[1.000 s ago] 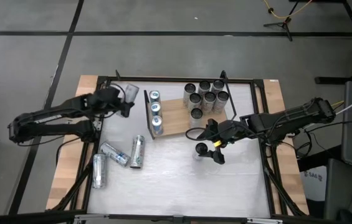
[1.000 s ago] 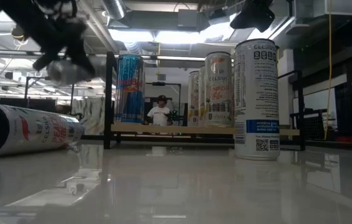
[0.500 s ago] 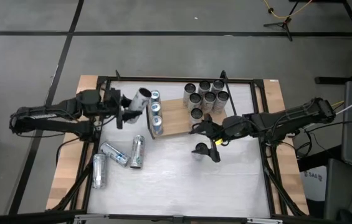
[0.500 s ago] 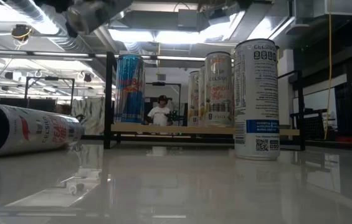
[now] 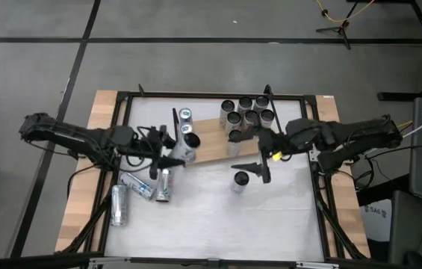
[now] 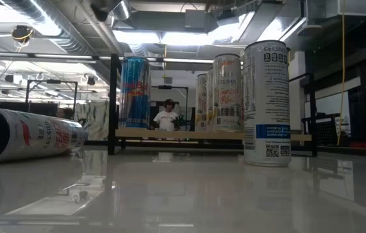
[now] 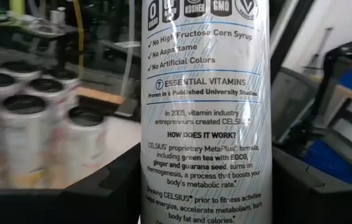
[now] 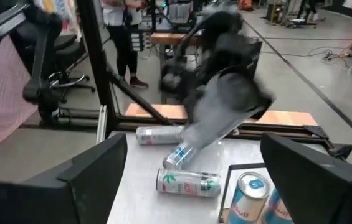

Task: Place canned beverage on shelf
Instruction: Put the white-blue soda can on the shelf

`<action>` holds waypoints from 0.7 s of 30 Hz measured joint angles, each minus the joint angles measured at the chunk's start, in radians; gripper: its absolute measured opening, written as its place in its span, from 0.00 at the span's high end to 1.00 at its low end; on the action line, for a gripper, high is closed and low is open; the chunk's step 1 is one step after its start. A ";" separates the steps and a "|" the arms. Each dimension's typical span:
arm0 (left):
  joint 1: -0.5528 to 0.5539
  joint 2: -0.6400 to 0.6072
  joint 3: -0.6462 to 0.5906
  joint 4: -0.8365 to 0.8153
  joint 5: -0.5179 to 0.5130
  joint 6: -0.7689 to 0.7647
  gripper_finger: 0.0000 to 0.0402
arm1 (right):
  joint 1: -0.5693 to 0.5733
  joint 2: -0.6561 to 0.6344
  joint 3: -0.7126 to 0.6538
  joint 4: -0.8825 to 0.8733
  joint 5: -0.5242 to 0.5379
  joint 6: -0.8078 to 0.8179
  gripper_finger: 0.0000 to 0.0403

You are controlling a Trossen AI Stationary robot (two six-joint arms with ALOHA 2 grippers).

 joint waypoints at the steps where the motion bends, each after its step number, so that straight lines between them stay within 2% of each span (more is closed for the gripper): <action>1: -0.012 0.024 0.000 0.030 0.001 0.001 0.41 | -0.007 0.005 0.016 -0.009 0.001 0.017 0.10; 9: -0.065 0.216 0.000 0.183 0.001 -0.036 0.41 | -0.038 0.103 0.130 -0.179 -0.055 0.196 0.10; 14: -0.086 0.302 0.000 0.191 0.002 -0.061 0.41 | -0.036 0.190 0.158 -0.191 -0.105 0.240 0.10; 21: -0.127 0.363 0.000 0.193 0.001 -0.062 0.41 | -0.036 0.267 0.177 -0.191 -0.107 0.256 0.10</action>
